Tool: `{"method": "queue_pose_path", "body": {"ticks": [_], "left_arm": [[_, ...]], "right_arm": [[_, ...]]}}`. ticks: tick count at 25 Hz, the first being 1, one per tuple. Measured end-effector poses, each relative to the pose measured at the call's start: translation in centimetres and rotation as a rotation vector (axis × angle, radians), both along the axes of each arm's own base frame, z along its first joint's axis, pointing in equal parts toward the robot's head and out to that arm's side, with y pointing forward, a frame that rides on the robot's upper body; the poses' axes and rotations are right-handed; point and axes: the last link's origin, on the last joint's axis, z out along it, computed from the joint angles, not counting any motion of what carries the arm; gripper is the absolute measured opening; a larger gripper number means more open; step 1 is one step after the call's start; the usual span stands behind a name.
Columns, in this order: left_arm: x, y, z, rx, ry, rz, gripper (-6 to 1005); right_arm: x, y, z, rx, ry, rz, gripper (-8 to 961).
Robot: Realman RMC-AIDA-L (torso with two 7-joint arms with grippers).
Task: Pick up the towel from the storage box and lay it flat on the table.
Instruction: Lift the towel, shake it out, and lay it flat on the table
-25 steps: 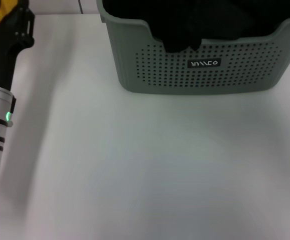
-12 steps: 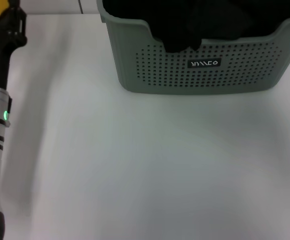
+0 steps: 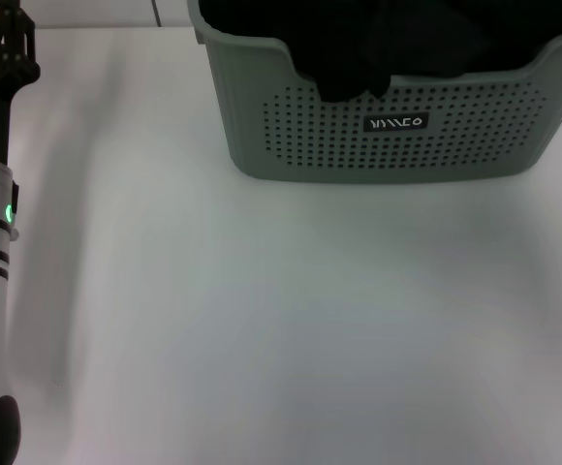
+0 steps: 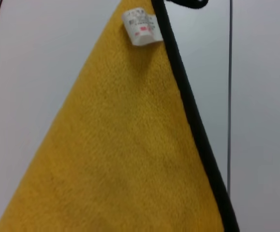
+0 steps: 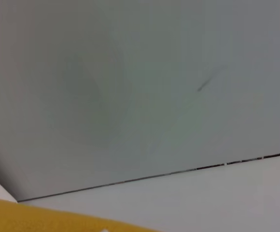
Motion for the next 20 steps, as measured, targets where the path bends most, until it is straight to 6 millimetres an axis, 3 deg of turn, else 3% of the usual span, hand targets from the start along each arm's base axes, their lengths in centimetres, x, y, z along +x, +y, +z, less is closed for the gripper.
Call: {"method": "queue_pose_path", "body": {"ticks": [17,20], "left_arm": [[-0.39,0.42,-0.34,0.0,-0.061,0.064,516],[-0.1,0.69,-0.4,-0.021,-0.044,0.036,324]], "right_arm": [[0.46,0.16,-0.1,-0.017,0.011,-0.04,11],[0.74,0.32,-0.11,-0.021,0.011,-0.05,11]]}}
